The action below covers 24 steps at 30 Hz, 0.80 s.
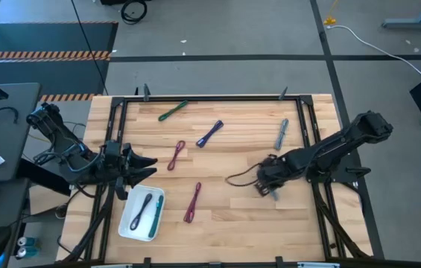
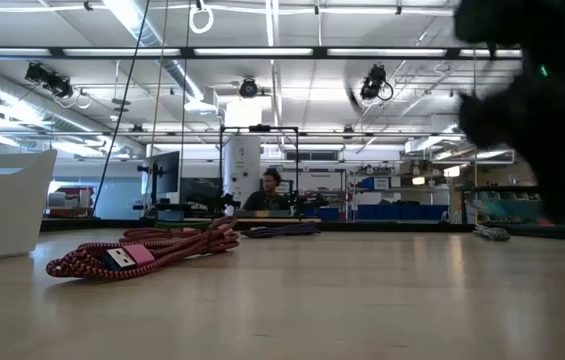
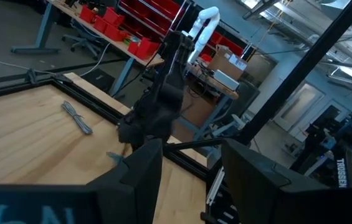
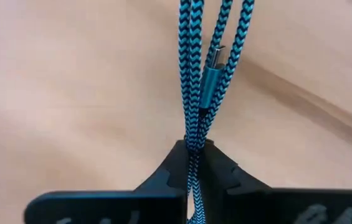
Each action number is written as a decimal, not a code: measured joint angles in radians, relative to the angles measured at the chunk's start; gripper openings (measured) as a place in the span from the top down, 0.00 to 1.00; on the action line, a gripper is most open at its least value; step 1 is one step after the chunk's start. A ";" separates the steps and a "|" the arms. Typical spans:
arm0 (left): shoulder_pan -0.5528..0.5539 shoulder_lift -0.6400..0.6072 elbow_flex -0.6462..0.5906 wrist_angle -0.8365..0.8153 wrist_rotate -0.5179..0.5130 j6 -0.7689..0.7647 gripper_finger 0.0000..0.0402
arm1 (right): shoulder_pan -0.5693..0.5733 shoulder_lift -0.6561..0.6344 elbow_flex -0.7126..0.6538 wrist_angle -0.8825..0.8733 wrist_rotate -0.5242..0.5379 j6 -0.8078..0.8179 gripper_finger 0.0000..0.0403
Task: Pick and place USB-C Cables
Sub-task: Put the blue charger cable into the white bin
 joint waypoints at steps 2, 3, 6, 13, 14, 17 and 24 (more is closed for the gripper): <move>0.004 0.000 0.000 -0.008 0.001 0.001 0.57 | 0.020 -0.001 0.078 0.097 0.066 -0.176 0.96; 0.013 0.000 0.000 -0.019 0.001 0.001 0.57 | 0.027 0.000 0.118 0.150 0.109 -0.268 0.96; 0.048 0.002 0.000 -0.037 0.001 0.003 0.57 | 0.039 -0.002 0.232 0.341 0.226 -0.559 0.96; 0.199 0.042 0.000 -0.026 0.175 0.200 0.57 | 0.034 -0.004 0.343 0.798 0.395 -1.076 0.96; 0.225 0.055 0.000 -0.012 0.209 0.247 0.57 | 0.029 -0.003 0.343 0.855 0.394 -1.122 0.96; 0.302 0.108 0.000 0.072 0.305 0.431 0.56 | 0.014 -0.003 0.343 0.948 0.395 -1.197 0.96; 0.453 0.226 0.000 0.384 0.518 0.567 0.39 | -0.007 -0.003 0.343 0.950 0.393 -1.216 0.95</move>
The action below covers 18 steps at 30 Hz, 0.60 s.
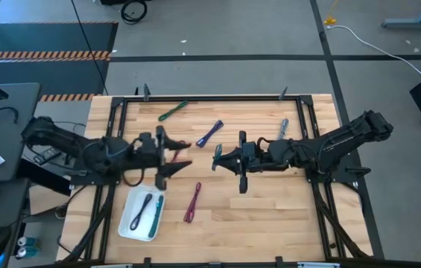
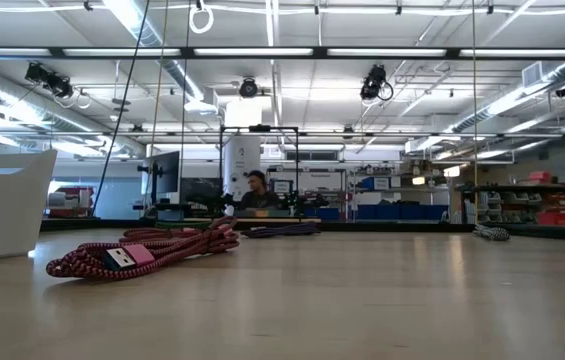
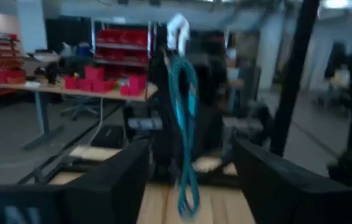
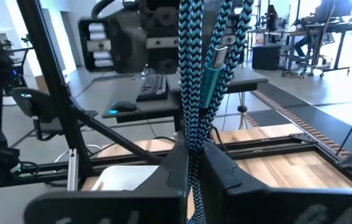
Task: Pick and place USB-C Cables
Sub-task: Put the blue charger cable into the white bin
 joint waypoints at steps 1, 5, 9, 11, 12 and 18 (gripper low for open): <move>0.016 0.011 0.000 0.028 0.012 -0.017 0.35 | 0.000 0.000 0.000 0.000 -0.001 0.000 0.95; 0.077 0.065 0.000 0.145 0.127 -0.077 0.26 | 0.000 0.000 0.000 0.001 -0.003 0.000 0.95; 0.117 0.130 0.001 0.168 0.189 -0.127 0.23 | -0.001 0.000 0.000 0.002 -0.003 0.000 0.95; 0.130 0.157 0.001 0.171 0.213 -0.129 0.24 | -0.001 0.000 0.000 0.002 -0.003 0.000 0.95; 0.135 0.169 0.001 0.175 0.229 -0.130 0.25 | -0.001 0.000 0.000 0.003 -0.003 0.000 0.95; 0.154 0.230 0.001 0.271 0.255 -0.130 0.35 | -0.001 -0.001 0.000 0.003 -0.003 0.000 0.95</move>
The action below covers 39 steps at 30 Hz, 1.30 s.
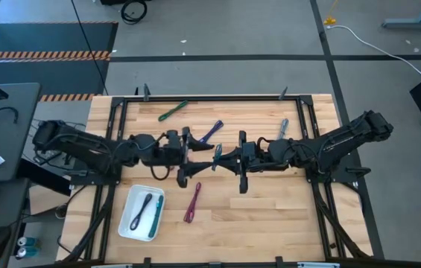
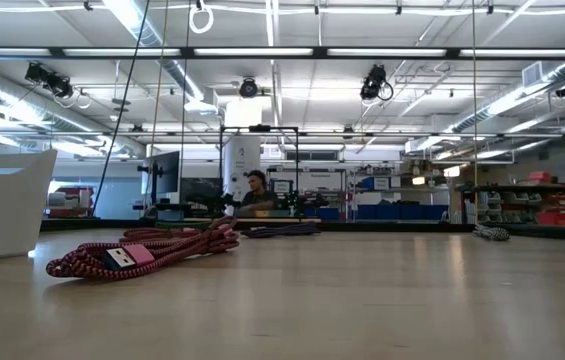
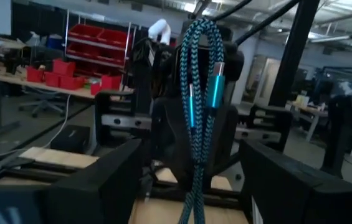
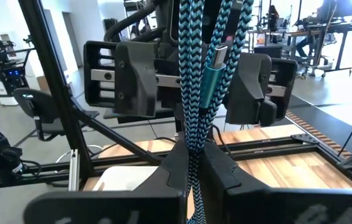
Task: Pick and place USB-C Cables
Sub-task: Put the blue charger cable into the white bin
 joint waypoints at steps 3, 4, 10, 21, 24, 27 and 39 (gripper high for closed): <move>0.012 0.032 0.000 0.053 0.013 0.000 0.40 | 0.000 0.000 0.000 0.000 0.000 0.000 0.95; 0.017 0.043 0.000 0.071 0.024 -0.002 0.41 | 0.000 0.000 0.000 0.000 0.000 0.000 0.95; 0.038 0.079 0.000 0.122 0.063 -0.064 0.50 | 0.000 0.000 0.001 0.000 0.000 0.000 0.95; 0.038 0.082 0.000 0.140 0.128 -0.008 0.87 | -0.015 -0.001 0.001 -0.004 -0.003 0.027 0.94; 0.039 0.082 0.000 0.141 0.147 -0.007 0.96 | -0.016 -0.001 0.001 -0.004 -0.006 0.027 0.91; 0.039 0.079 0.000 0.148 0.147 -0.006 0.96 | -0.017 -0.001 0.001 -0.002 -0.006 0.054 0.88; 0.031 -0.030 0.359 -0.665 0.153 0.048 0.96 | -0.025 -0.001 0.001 -0.195 0.004 0.255 0.72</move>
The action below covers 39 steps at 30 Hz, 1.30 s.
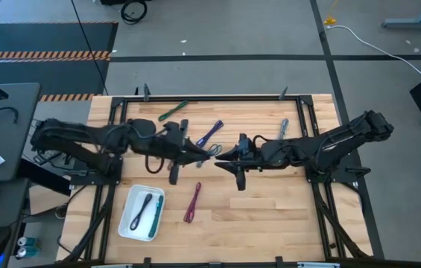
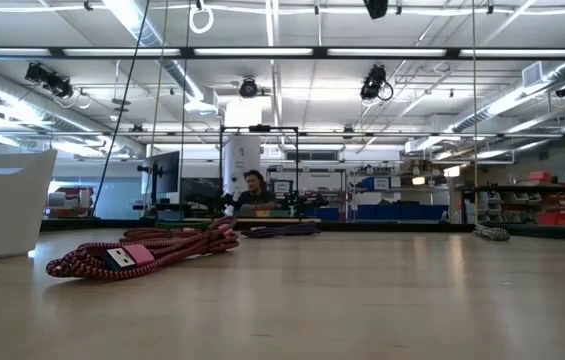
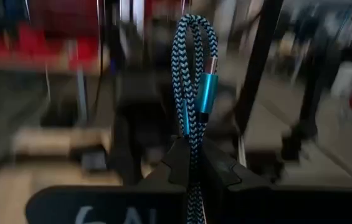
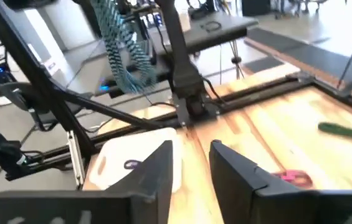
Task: Pick and place USB-C Cables
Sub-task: Put the blue charger cable into the white bin
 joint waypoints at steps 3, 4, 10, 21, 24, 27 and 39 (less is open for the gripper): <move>-0.015 -0.003 0.137 -0.402 -0.055 -0.095 0.96 | 0.001 -0.001 0.001 -0.098 -0.002 0.063 0.69; -0.031 -0.013 0.174 -0.541 -0.086 -0.131 0.96 | 0.001 -0.001 0.000 -0.134 -0.003 0.090 0.69; -0.177 -0.113 0.135 -1.148 -0.235 -0.528 0.96 | -0.001 -0.001 0.000 -0.317 -0.003 0.280 0.70; -0.587 -0.379 -0.542 -0.616 -0.255 -1.526 0.96 | -0.021 -0.001 0.000 -0.442 -0.004 0.373 0.70; -0.652 -0.341 -0.648 -0.481 -0.322 -1.745 0.96 | -0.024 -0.001 0.000 -0.443 -0.004 0.374 0.70; -0.687 -0.287 -0.695 -0.480 -0.332 -1.918 0.96 | -0.024 -0.001 0.000 -0.442 -0.004 0.374 0.70; -0.693 -0.088 -0.708 -0.403 -0.225 -2.084 0.94 | -0.027 0.000 0.000 -0.442 -0.005 0.337 0.70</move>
